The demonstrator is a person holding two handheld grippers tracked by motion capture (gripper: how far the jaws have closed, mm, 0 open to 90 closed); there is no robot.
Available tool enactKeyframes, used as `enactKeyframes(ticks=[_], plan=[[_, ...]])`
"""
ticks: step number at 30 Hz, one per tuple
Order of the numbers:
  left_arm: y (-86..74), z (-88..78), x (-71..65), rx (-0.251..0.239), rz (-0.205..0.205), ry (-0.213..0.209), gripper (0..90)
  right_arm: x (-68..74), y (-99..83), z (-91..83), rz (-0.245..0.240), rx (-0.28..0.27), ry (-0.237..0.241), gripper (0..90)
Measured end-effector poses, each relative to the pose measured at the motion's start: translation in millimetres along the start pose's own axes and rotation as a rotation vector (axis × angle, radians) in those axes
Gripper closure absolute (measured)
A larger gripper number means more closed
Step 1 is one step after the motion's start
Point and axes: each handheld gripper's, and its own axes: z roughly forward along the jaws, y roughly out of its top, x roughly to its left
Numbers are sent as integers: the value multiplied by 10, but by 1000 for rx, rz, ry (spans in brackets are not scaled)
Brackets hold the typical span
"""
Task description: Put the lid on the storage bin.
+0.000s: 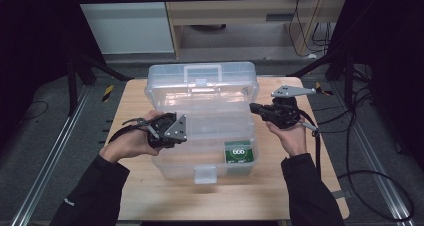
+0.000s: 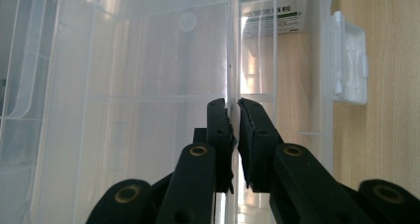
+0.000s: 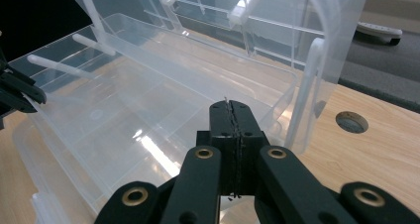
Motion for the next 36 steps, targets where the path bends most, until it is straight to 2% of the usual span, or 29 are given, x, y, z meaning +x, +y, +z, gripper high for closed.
enactKeyframes(ticks=[13,22,27,30,36], plan=[[-21,19,-42,-9,1,-12,822,-92,6,-7,26,-5,-27,900],[-41,46,-83,-22,3,-22,805,-68,-45,-15,30,-4,-2,898],[-49,65,-103,-69,-22,-33,729,-68,-93,-22,35,-2,6,894],[-38,77,-125,-125,-52,-38,664,-72,-125,-24,39,5,15,888],[-53,100,-129,-175,-109,-30,598,-48,-164,-31,27,17,14,882]])
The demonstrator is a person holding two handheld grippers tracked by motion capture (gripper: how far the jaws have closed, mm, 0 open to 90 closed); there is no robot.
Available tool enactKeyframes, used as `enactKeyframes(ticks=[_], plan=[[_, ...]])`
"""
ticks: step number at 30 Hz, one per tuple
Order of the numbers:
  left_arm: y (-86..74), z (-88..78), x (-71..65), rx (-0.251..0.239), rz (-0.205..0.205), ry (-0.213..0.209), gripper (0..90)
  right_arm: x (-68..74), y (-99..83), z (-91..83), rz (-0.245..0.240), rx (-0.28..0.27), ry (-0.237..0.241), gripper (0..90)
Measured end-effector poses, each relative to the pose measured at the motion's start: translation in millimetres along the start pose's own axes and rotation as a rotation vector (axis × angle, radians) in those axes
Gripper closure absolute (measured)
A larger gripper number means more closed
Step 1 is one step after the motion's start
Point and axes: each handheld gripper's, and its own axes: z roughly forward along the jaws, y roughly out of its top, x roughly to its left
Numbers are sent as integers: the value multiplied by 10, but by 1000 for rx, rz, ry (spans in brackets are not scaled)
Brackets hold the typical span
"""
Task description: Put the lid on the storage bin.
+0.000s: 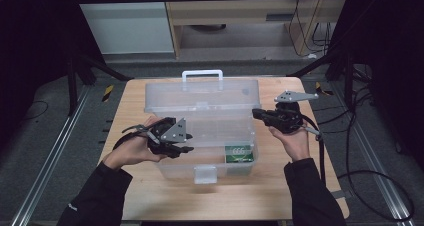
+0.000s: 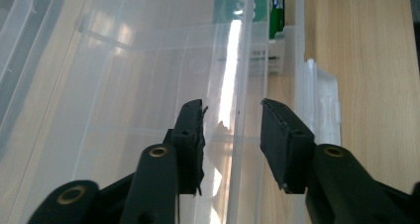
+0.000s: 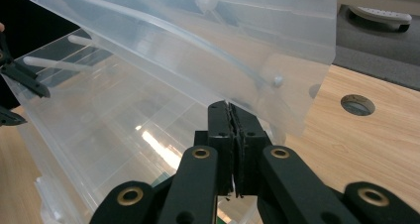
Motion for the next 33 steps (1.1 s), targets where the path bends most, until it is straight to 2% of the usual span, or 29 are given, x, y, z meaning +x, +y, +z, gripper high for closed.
enactKeyframes(ticks=[4,7,10,14,18,21,25,26,29,33], plan=[[-10,18,-24,-35,-47,-8,592,7,-20,-16,4,-5,6,885],[-24,24,-37,-69,-93,2,573,16,-38,-25,4,-3,8,888],[-45,10,-46,-114,-147,13,534,23,-54,-30,-1,-1,10,891],[-98,-21,-76,-199,-225,12,510,27,-83,-33,-4,0,7,897],[-140,-55,-88,-225,-269,42,509,26,-97,-34,-3,-1,12,898],[-175,-76,-104,-257,-314,75,508,29,-109,-33,-1,-2,12,899],[-239,-124,-119,-289,-353,123,518,28,-129,-31,3,-1,16,900],[-265,-138,-128,-307,-378,140,526,30,-133,-33,1,1,14,900],[-329,-181,-134,-320,-411,157,534,39,-146,-34,0,1,14,900],[-437,-263,-131,-329,-449,207,603,36,-166,-33,8,-3,21,900]])
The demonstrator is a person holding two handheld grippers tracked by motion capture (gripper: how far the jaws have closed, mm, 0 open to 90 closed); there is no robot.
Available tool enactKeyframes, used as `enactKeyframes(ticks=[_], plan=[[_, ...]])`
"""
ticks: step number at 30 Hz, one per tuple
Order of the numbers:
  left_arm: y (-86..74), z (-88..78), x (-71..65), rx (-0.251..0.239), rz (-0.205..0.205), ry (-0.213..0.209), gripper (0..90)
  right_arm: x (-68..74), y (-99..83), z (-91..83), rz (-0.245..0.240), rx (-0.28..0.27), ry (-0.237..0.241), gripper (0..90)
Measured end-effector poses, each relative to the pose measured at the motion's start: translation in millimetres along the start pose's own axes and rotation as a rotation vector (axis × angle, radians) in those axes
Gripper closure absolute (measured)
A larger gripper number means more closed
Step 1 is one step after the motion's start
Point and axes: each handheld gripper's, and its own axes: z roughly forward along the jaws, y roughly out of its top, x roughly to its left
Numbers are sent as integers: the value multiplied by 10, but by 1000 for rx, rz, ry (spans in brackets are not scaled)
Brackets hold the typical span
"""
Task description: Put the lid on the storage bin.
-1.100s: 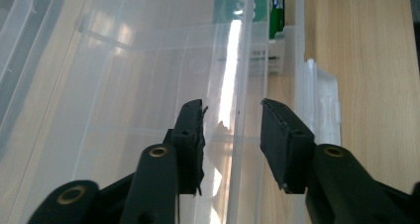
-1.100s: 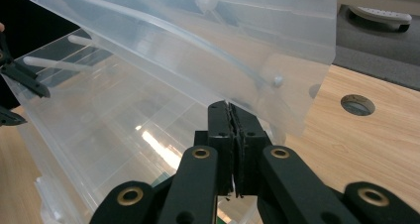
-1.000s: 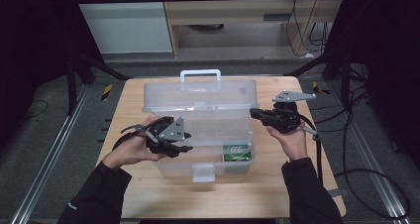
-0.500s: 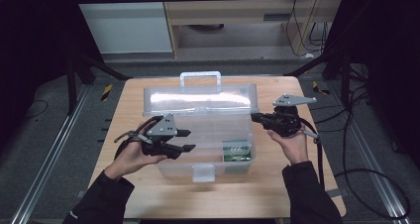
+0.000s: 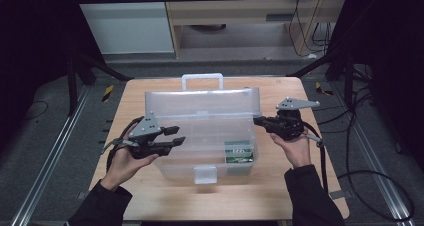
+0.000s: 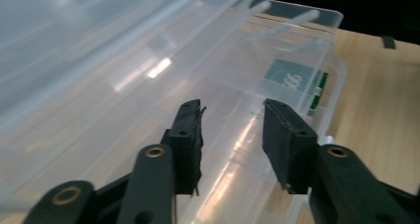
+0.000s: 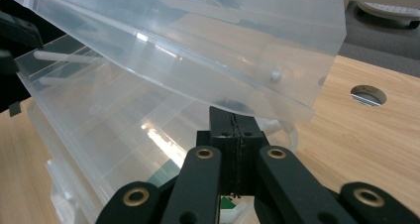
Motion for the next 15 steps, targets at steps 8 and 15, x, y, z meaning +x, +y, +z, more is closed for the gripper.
enactKeyframes(ticks=[8,15], plan=[[-129,-166,118,-3,-66,87,819,12,-27,12,-10,18,4,900],[-268,-255,191,-7,-131,139,894,18,-44,10,-15,25,4,900]])
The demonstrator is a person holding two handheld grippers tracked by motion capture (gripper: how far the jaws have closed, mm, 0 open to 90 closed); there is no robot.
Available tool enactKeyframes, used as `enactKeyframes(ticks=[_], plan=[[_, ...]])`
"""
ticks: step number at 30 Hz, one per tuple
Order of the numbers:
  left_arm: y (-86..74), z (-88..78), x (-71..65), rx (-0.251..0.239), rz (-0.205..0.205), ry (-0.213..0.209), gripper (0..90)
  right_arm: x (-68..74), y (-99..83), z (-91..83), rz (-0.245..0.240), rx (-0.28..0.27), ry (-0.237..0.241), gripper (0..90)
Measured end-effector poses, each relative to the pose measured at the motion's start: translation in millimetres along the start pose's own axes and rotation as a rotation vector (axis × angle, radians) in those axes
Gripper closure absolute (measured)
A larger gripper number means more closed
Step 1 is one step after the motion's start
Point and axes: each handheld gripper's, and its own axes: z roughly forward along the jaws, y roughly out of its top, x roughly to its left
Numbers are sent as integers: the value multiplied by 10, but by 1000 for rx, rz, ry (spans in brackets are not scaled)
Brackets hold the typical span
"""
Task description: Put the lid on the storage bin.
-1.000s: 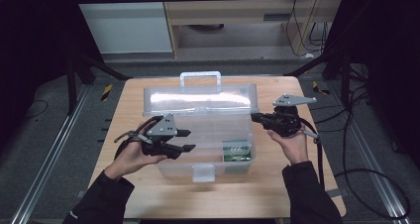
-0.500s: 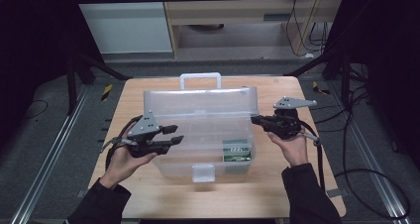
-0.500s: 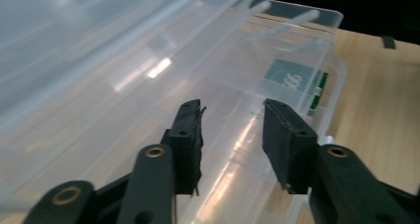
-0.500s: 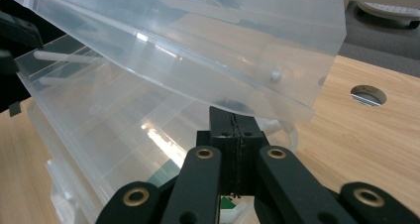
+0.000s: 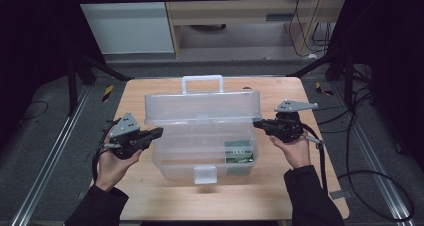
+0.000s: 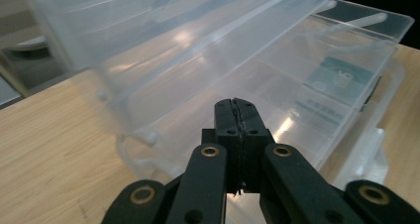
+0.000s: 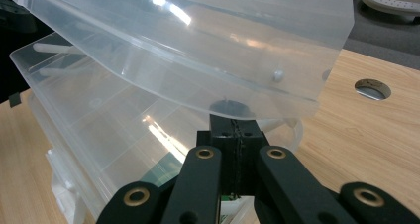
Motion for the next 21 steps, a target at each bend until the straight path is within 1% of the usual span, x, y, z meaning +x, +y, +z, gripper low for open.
enactKeyframes(ticks=[5,9,10,11,14,19,21], plan=[[-52,-49,67,-13,-49,23,894,1,-7,-2,1,4,3,900],[-96,-66,107,-11,-63,41,894,7,-15,-3,0,8,4,900],[-110,-72,124,-12,-73,42,894,10,-18,-3,-5,10,1,900],[-120,-77,141,-7,-73,43,894,16,-24,-4,-5,14,1,900],[-153,-99,182,-13,-85,47,894,23,-47,-6,-4,25,4,900],[-214,-109,203,-2,-86,42,894,64,-85,0,-26,55,-13,900],[-249,-104,209,3,-97,36,894,62,-115,0,-31,68,-23,900]])
